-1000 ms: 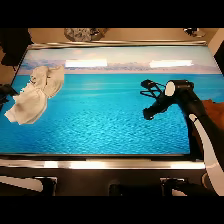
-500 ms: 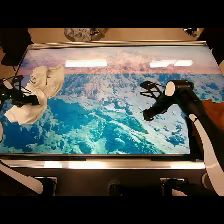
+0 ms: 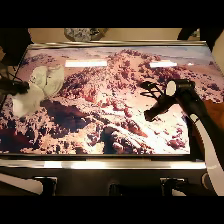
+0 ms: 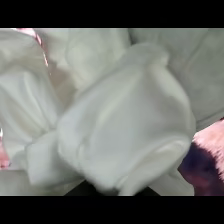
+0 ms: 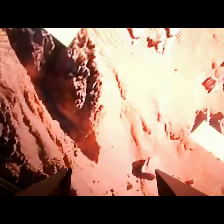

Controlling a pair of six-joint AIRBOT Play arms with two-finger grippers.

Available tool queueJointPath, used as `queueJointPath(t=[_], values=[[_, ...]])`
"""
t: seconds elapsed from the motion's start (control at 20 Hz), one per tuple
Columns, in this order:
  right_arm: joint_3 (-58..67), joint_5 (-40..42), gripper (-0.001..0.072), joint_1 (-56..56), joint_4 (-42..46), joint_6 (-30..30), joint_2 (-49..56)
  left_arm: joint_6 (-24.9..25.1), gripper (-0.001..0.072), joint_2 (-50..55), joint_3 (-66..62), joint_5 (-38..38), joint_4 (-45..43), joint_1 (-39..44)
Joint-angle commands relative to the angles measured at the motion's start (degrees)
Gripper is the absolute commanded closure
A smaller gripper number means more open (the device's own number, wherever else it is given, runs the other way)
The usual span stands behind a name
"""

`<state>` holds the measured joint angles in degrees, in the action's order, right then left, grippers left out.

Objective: Fold the shirts.

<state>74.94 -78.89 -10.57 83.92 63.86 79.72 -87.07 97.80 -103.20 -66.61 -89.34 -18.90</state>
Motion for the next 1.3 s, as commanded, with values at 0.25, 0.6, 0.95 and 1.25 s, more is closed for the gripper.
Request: queueJointPath(t=[0.25, 0.6, 0.95, 1.25], values=[[0.9, -1.8, 0.0084, 0.0, 11.2, -2.0, -14.0, -2.9, 0.0674, -32.8, 0.2, 5.1, 11.2, 17.4], [0.9, -8.2, 0.0084, 0.0, 12.8, -1.9, -27.1, 4.0, 0.0674, -35.0, 19.0, -2.9, 15.8, 48.1], [0.9, -11.9, 0.0085, 0.0, 12.7, -1.2, -28.0, 6.8, 0.0381, -28.7, 46.2, 5.6, 15.8, 62.5], [0.5, -5.5, 0.0085, 0.0, 7.1, -1.1, -19.6, 4.7, -0.0013, -32.0, 34.4, -7.2, -1.3, 50.2]])
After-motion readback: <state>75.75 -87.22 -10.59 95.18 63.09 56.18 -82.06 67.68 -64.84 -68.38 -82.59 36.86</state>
